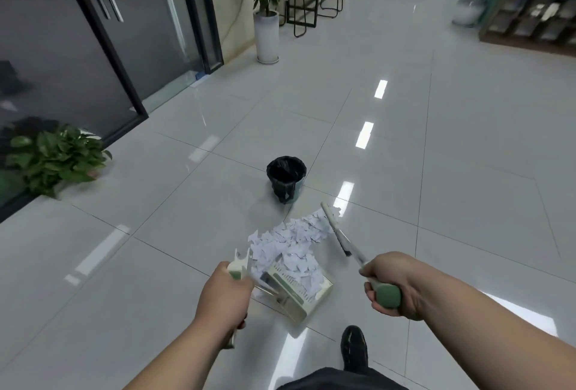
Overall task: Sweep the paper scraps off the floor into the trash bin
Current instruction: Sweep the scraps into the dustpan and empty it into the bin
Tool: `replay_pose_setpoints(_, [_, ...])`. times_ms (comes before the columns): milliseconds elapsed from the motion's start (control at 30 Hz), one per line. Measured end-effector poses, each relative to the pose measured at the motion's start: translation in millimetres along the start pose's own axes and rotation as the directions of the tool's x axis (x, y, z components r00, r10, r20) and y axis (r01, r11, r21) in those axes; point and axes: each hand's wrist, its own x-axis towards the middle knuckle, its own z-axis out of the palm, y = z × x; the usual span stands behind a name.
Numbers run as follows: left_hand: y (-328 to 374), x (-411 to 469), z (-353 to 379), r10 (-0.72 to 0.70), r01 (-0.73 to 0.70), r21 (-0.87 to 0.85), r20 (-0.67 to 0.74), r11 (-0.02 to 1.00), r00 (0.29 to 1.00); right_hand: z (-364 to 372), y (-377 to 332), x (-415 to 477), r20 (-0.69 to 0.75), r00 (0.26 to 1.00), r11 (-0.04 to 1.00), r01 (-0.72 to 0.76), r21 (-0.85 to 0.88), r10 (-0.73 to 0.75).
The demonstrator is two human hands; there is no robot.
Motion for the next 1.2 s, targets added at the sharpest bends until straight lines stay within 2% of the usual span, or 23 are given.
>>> replay_pose_setpoints(200, [46, 12, 3, -0.019, 0.011, -0.098, -0.073, 0.995, 0.997, -28, -31, 17, 0.056, 0.998, 0.995, -0.006, 0.095, 0.000])
replay_pose_setpoints(633, [178, 65, 69, -0.062, 0.008, -0.211, -0.249, 0.978, 0.967, -130, -155, 103, 0.098, 0.994, 0.992, -0.050, 0.120, 0.039])
replay_pose_setpoints(867, [235, 76, 95, -0.077, 0.002, -0.206, -0.358, 0.979, 0.930, -167, -208, 147, 0.123, 0.992, 0.990, -0.033, 0.137, 0.016])
replay_pose_setpoints(1200, [285, 111, 115, -0.094, 0.018, -0.170, -0.453, 0.985, 0.887, -173, -244, 168, 0.194, 0.978, 0.989, -0.097, 0.109, 0.075])
